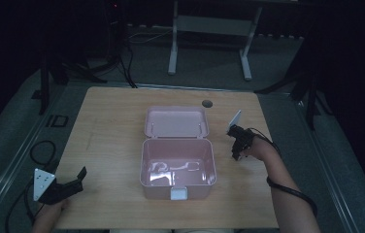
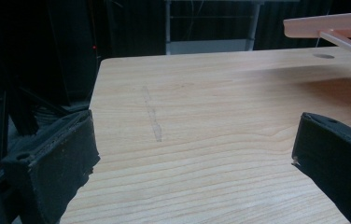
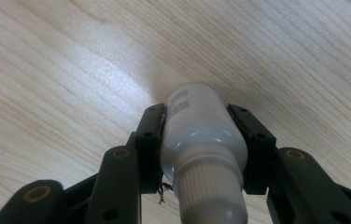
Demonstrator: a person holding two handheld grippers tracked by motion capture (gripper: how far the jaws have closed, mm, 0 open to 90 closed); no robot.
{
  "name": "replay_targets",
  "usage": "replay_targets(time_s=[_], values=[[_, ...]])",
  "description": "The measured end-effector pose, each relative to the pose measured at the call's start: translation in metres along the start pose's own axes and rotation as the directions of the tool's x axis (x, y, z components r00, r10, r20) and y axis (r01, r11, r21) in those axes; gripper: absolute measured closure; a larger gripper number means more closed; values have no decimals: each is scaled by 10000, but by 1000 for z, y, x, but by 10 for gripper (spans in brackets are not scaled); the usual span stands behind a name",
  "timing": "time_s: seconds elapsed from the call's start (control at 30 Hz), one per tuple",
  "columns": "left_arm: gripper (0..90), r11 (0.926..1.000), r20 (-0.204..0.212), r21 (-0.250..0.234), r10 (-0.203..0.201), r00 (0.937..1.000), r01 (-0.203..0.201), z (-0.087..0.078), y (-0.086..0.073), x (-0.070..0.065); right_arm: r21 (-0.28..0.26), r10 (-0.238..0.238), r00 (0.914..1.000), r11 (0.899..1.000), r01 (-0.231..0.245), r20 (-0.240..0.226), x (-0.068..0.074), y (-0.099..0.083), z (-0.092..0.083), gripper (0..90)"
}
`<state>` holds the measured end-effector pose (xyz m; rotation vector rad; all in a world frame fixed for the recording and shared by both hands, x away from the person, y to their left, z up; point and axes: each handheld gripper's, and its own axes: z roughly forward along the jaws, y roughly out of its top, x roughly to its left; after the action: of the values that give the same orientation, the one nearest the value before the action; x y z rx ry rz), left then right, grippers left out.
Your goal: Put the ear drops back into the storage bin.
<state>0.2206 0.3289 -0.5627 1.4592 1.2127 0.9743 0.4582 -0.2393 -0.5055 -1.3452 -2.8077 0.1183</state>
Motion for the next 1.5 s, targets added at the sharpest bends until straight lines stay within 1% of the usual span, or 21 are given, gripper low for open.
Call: replay_targets(time_s=[0.17,0.3,0.33,0.43,0.47,0.5,0.57,0.6,0.67,0.7,0.73,0.77,0.8,0.93,0.97,1.03,1.07,1.13,1.37,1.47,1.5], values=[[4,10000,3,-2,6,10000,-6,0,0,0,9,-646,9973,9979,646,357,4,-3,0,593],[4,10000,14,-8,8,10000,-8,0,0,0,30,-1390,9894,9903,1390,422,9,-7,-2,594],[4,10000,14,-8,7,10000,-7,0,0,0,-22,-2024,9785,9793,2026,399,12,-11,-3,594],[4,10000,13,-2,0,10000,0,0,0,0,54,-2345,9713,9721,2345,388,15,-14,-4,594],[4,10000,16,-5,5,10000,-5,0,0,0,67,-2662,9629,9639,2662,447,17,-17,-6,594],[4,10000,10,-7,8,10000,-8,0,0,0,67,-2662,9629,9639,2662,447,17,-17,-6,594],[4,10000,8,-7,4,10000,-4,0,0,0,86,-2969,9535,9549,2969,520,19,-20,-8,595],[4,10000,4,-5,5,10000,-5,0,0,0,-5,-3262,9435,9451,3268,576,20,-24,-10,595],[4,10000,5,-5,2,10000,-2,0,0,0,-26,-3587,9310,9331,3597,680,22,-28,-11,595],[4,10000,1,-2,-3,10000,3,0,0,0,-26,-3587,9310,9331,3597,680,22,-28,-11,595],[4,10000,6,6,-4,10000,4,0,0,0,-46,-3761,9235,9260,3775,750,23,-30,-11,595],[4,10000,6,6,-4,10000,4,0,0,0,-46,-3761,9235,9260,3775,750,23,-30,-11,595],[4,10000,7,0,6,10000,-6,0,0,0,-54,-4225,9023,9054,4245,858,27,-36,-13,595],[4,10000,-5,2,3,10000,-3,0,0,0,-30,-5051,8589,8619,5071,849,37,-45,-14,595],[4,10000,-4,4,-3,10000,3,0,0,0,-12,-5303,8428,8463,5326,927,40,-47,-14,595],[4,10000,-5,6,-2,10000,2,0,0,0,51,-5564,8263,8297,5582,872,43,-51,-13,595],[4,10000,-14,7,-1,10000,1,0,0,0,165,-5730,8124,8181,5748,1080,46,-52,-12,595],[4,10000,-14,14,1,10000,-1,0,0,0,266,-5846,8068,8108,5847,850,49,-55,-11,595],[4,10000,-26,10,-8,10000,8,0,0,0,233,-6373,7642,7693,6385,997,60,-62,-10,595],[4,10000,-22,14,-7,10000,7,0,0,0,327,-6746,7295,7363,6758,1131,65,-67,-7,595],[4,10000,-28,17,-4,10000,4,0,0,0,420,-6898,7127,7217,6910,1273,66,-68,-7,594]])
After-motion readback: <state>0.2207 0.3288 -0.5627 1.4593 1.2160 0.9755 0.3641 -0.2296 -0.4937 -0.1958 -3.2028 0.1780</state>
